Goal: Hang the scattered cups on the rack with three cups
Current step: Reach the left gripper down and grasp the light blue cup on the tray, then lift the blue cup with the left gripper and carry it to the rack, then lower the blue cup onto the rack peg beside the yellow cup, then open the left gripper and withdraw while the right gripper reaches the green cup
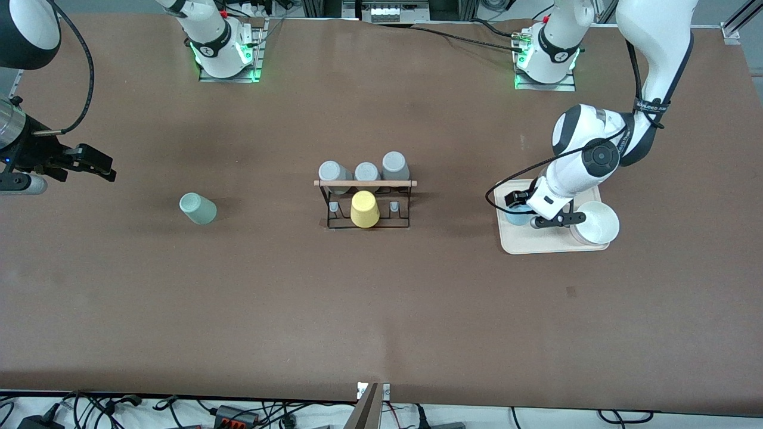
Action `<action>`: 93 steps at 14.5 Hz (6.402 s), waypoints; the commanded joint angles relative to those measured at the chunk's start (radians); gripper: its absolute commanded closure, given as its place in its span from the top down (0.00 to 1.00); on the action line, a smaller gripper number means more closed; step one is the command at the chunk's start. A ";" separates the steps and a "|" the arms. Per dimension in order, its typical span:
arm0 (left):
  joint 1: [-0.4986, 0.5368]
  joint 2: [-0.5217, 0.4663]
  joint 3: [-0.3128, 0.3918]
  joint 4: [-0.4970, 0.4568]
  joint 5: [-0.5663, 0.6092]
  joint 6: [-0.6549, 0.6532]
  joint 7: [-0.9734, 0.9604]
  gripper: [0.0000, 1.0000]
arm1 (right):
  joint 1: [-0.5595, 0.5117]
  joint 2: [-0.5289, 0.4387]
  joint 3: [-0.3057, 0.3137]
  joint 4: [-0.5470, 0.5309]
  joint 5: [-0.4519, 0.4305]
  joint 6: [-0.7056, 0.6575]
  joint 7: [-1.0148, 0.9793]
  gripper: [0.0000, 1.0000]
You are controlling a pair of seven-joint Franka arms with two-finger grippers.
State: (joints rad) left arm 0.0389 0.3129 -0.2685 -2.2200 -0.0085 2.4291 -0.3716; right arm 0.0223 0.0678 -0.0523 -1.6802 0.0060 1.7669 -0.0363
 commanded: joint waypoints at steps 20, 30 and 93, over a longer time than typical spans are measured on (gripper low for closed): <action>0.003 -0.078 -0.090 0.513 -0.013 -0.573 -0.231 0.48 | 0.001 0.001 0.005 0.004 -0.012 0.028 -0.004 1.00; -0.097 0.060 -0.296 0.626 0.002 -0.461 -0.676 0.49 | -0.001 0.004 0.003 0.004 -0.003 0.028 -0.002 1.00; -0.076 0.115 -0.182 0.824 0.197 -0.725 -0.580 1.00 | 0.067 0.204 0.002 -0.303 -0.012 0.311 0.064 1.00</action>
State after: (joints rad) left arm -0.0742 0.5177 -0.4399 -1.2927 0.1751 1.7043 -1.0232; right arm 0.0947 0.2945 -0.0522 -1.9042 0.0060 2.0200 0.0105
